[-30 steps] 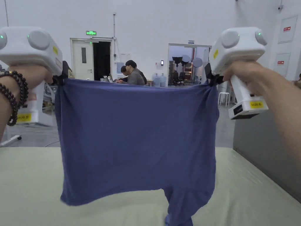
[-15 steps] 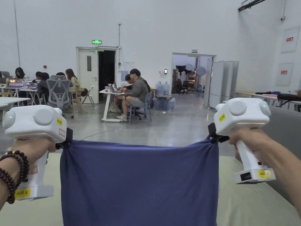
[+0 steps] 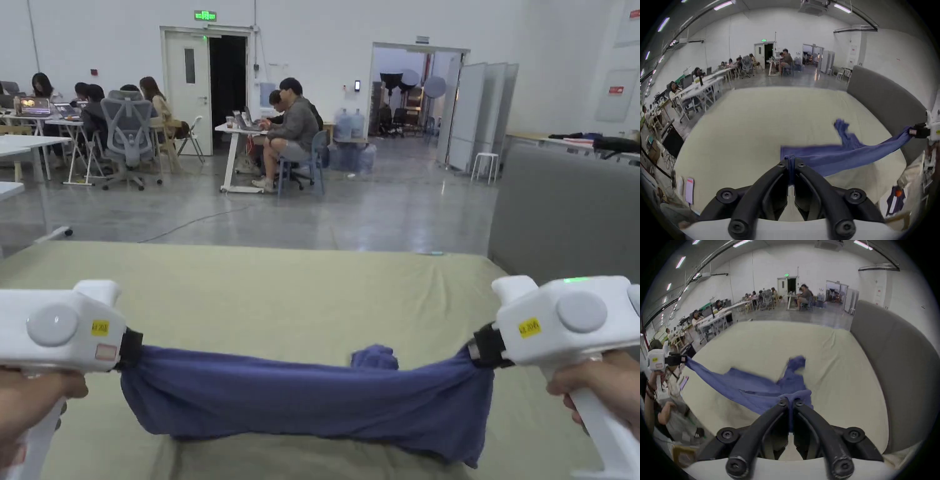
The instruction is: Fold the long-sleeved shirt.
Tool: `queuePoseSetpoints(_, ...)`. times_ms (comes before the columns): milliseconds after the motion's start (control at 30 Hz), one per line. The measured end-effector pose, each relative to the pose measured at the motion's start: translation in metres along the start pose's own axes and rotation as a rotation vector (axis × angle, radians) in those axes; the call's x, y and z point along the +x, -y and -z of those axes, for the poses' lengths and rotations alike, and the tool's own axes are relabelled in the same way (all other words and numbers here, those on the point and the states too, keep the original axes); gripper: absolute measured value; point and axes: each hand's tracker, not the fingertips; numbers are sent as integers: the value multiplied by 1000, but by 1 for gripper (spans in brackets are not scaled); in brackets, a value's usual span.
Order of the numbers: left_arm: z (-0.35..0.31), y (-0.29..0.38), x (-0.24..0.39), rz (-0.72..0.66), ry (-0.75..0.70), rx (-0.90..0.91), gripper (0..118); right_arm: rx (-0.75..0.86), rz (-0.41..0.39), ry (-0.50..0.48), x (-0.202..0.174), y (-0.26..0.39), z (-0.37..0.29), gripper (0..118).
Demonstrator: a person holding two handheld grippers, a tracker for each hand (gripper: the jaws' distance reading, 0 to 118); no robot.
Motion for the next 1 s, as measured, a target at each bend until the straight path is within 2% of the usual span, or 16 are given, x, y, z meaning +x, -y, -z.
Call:
queuePoseSetpoints(133, 4, 84, 1, 38, 35, -136, 0, -200, -30, -22, -15, 87, 20, 0)
queuePoseSetpoints(267, 25, 160, 0, -3, 95, -329, 0, -444, -125, -52, -35, 163, 54, 0)
queuePoseSetpoints(333, 34, 185, 0, 20, 77, -403, 0, -513, -165, -65, -42, 185, 68, 0)
queuePoseSetpoints(400, 41, 205, 0, 58, 43, -464, 0, -608, -164, -101, -47, 204, 81, 0)
queuePoseSetpoints(500, 48, 220, 0, 69, 33, -500, 0, -622, -204, -63, -53, 217, 95, 0)
queuePoseSetpoints(567, 47, 222, -4, 42, 46, -487, 0, -600, -166, -53, -50, 216, 95, 0)
queuePoseSetpoints(633, 50, 216, -13, -11, 46, -458, 4, -558, -113, -57, -46, 208, 94, 12)
queuePoseSetpoints(667, 48, 212, -16, -26, 61, -434, 16, -530, -100, -45, -41, 205, 90, 34)
queuePoseSetpoints(700, 45, 207, -19, -17, 75, -425, 55, -512, -100, -49, -38, 201, 86, 83)
queuePoseSetpoints(733, 39, 204, -14, -13, 87, -414, 92, -495, -95, -42, -36, 197, 84, 110)
queuePoseSetpoints(767, 35, 199, -13, -4, 85, -409, 115, -467, -84, -38, -33, 191, 79, 117)
queuePoseSetpoints(867, 20, 175, -11, -4, 84, -322, 118, -383, -14, -18, -20, 172, 65, 117)
queuePoseSetpoints(900, 18, 166, -12, -14, 82, -318, 117, -377, 11, 3, -17, 164, 63, 106)
queuePoseSetpoints(933, 16, 157, -11, -22, 77, -313, 106, -365, 39, 19, -14, 156, 61, 69)
queuePoseSetpoints(967, 14, 146, -11, -34, 68, -263, 71, -328, 64, 25, -12, 148, 59, 2)
queuePoseSetpoints(1000, 13, 137, -4, -1, 73, -228, 2, -328, 66, 24, -10, 141, 63, 0)
